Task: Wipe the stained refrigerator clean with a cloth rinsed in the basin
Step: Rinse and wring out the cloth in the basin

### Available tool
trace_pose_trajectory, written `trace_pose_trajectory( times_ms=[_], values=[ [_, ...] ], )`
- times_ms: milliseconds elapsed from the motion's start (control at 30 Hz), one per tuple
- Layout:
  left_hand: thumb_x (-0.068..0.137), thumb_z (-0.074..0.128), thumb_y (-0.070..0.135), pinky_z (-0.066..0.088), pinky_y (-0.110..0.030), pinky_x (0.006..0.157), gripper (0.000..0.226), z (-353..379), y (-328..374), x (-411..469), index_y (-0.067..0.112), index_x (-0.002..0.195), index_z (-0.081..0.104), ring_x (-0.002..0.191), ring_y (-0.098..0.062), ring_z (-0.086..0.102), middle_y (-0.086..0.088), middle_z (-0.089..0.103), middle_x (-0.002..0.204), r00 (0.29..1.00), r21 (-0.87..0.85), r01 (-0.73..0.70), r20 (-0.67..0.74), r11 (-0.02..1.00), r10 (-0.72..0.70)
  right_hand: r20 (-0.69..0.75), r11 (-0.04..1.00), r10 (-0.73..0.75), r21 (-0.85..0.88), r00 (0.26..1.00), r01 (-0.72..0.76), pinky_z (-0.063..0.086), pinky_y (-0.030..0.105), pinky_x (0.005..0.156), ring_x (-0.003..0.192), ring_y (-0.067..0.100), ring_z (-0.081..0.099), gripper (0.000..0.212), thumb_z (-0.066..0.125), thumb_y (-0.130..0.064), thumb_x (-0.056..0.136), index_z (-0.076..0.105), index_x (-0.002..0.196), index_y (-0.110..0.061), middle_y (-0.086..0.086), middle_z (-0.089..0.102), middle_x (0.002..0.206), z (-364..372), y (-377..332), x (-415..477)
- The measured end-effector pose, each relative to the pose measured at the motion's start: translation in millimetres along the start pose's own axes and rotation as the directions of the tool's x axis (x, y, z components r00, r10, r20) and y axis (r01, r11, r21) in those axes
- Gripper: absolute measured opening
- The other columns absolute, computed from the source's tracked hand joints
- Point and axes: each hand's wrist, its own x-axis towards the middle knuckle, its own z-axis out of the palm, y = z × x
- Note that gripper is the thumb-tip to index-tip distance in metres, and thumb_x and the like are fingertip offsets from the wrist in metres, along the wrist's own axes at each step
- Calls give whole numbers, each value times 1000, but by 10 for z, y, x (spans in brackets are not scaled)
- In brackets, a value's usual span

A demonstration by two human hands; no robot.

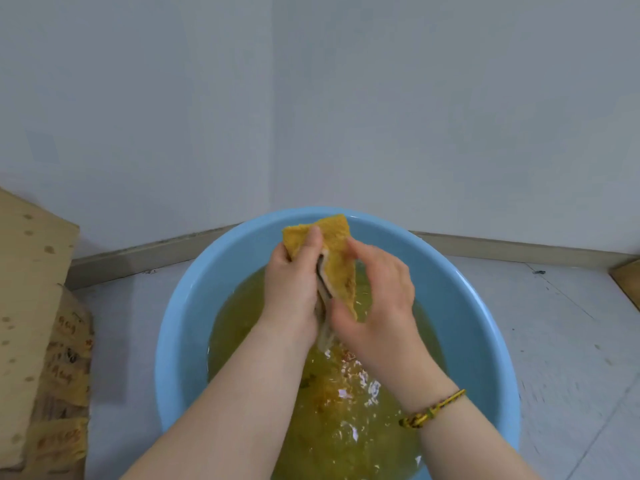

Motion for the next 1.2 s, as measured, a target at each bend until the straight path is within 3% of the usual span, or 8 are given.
trace_pose_trajectory(
  times_ms=[167,367,500,600,700,800,1000,1200],
  values=[
    [92,45,36,54,-24,52,38,27,67,0,10,69,61,47,-10,63,0,66,52,986,-85,134,113,987,-124,248,912,316,185,916,-365,29,12,102,122,-14,33,113,82,-19,63,2,142,-31,-24,32,128,59,90,-93],
    [88,31,61,51,-37,82,57,5,7,40,15,89,64,83,-21,65,-7,70,91,949,11,295,114,955,-294,41,859,427,-331,903,-391,40,29,64,86,25,59,16,62,-19,76,49,83,-23,-5,60,84,21,258,-13],
    [44,65,78,49,-42,89,98,34,-30,-79,17,120,52,96,-20,63,-4,65,109,916,149,346,162,926,-368,-188,712,-106,-700,976,-58,26,30,58,60,27,46,22,67,0,48,53,60,-13,5,50,57,-6,434,-81],
    [55,77,52,48,-29,71,66,-22,-121,29,12,102,56,74,-15,60,-1,61,86,961,134,268,31,954,-274,-44,815,-264,-545,963,198,31,26,52,62,24,39,15,43,1,55,42,64,-11,8,47,61,149,292,-123],
    [78,68,20,50,-22,55,12,-7,-108,19,14,72,61,49,-8,60,5,65,56,988,23,152,-33,988,-151,-2,921,12,-390,1000,-12,20,15,39,56,26,51,39,59,-2,69,25,65,-21,-1,37,72,165,142,-85],
    [79,64,24,51,-18,50,19,36,-119,-22,17,62,63,45,-6,59,7,63,49,997,-42,57,56,997,-55,150,925,379,-85,913,-370,38,27,57,73,21,52,41,63,-22,79,25,67,-28,-5,44,80,124,143,-66],
    [56,45,63,40,-24,52,48,-76,-19,-3,18,42,47,38,-15,42,0,40,35,929,-135,192,346,972,-135,288,957,289,-104,913,-271,37,7,55,57,-2,35,46,63,-8,78,22,69,-26,-14,33,70,159,131,-57],
    [54,70,28,50,-23,58,21,-275,-56,13,16,43,56,49,-18,56,-3,55,42,704,40,185,692,982,-161,660,928,261,30,705,-372,47,13,58,58,-1,57,37,74,-7,71,53,93,-28,-8,59,75,-152,155,-17]
  ],
)
